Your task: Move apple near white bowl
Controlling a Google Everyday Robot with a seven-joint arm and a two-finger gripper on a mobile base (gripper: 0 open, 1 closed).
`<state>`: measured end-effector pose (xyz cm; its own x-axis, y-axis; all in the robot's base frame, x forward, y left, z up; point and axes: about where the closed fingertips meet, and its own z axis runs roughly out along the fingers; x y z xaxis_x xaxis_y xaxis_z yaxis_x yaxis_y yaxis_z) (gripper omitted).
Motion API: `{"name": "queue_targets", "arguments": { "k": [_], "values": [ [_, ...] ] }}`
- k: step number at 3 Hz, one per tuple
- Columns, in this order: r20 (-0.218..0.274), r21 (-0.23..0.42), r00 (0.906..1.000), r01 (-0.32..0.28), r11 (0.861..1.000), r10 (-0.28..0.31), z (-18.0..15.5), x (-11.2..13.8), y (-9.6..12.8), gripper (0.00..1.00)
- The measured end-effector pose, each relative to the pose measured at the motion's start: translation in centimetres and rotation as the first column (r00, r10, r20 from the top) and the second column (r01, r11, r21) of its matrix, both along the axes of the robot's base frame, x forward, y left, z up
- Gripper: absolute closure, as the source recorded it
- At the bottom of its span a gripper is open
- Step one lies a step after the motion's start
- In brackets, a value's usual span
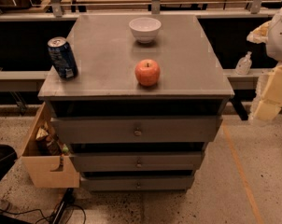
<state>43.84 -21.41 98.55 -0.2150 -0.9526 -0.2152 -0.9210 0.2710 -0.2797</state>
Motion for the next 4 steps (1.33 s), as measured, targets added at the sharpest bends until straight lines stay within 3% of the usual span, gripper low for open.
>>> {"name": "queue_targets", "arguments": {
  "k": [2,3,4],
  "values": [
    [0.012,0.022,0.9999,-0.002,1.000,0.001,0.2,0.1,0.2,0.00],
    [0.051,0.150,0.9987,-0.014,0.989,0.006,0.2,1.7,2.0,0.00],
    [0.101,0.352,0.9948,-0.030,0.935,-0.006,-1.8,4.9,3.3,0.00]
  ]
}}
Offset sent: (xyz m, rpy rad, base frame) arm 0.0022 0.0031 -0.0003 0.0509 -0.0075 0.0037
